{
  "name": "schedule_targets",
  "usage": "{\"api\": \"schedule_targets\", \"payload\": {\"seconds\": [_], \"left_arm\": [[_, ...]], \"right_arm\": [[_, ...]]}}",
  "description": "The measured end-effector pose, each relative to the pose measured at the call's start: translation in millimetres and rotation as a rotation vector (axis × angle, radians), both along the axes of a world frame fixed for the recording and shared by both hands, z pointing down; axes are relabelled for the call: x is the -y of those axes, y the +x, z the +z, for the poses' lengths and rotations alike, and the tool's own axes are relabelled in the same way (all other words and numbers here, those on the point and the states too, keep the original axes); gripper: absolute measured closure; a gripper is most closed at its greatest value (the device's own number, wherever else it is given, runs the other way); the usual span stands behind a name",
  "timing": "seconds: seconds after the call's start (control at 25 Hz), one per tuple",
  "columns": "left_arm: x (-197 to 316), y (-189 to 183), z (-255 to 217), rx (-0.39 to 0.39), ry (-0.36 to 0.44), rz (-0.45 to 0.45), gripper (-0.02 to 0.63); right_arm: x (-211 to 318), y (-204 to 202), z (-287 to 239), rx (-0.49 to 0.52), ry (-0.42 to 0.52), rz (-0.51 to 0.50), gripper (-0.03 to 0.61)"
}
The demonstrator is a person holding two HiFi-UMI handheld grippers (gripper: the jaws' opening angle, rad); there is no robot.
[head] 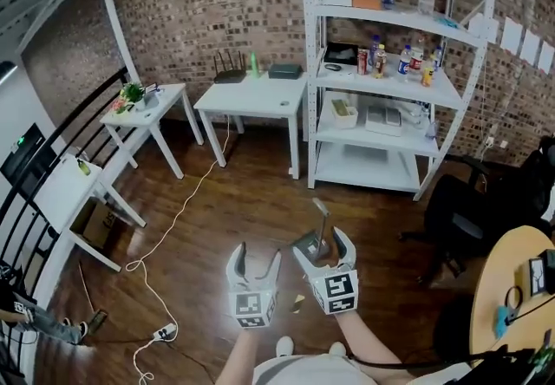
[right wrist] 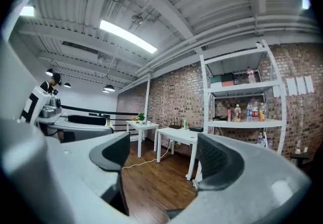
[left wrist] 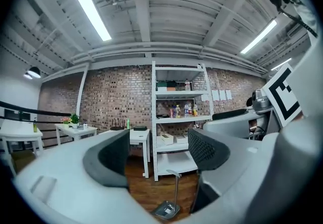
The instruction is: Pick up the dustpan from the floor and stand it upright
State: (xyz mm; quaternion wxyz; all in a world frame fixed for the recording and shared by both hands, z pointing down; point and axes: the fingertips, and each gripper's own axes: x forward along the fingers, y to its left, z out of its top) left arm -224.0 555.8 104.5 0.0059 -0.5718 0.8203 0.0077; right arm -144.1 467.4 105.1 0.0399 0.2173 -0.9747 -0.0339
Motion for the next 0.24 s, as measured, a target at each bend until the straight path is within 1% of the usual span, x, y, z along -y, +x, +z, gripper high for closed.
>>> {"api": "schedule_targets", "payload": {"seconds": [0.12,0.24], "left_arm": [[-9.4,-22.5,10.8,0.015,0.018,-0.013,0.247],[-12.6,-54.2,36.7,0.003,0.022,-0.039,0.247]], "right_arm": [[-5.5,-19.6,9.3,0.009,0.023,0.023,0.183],[-1.3,-42.0,31.5,-0.006,0.028,0.05,0.183]]}}
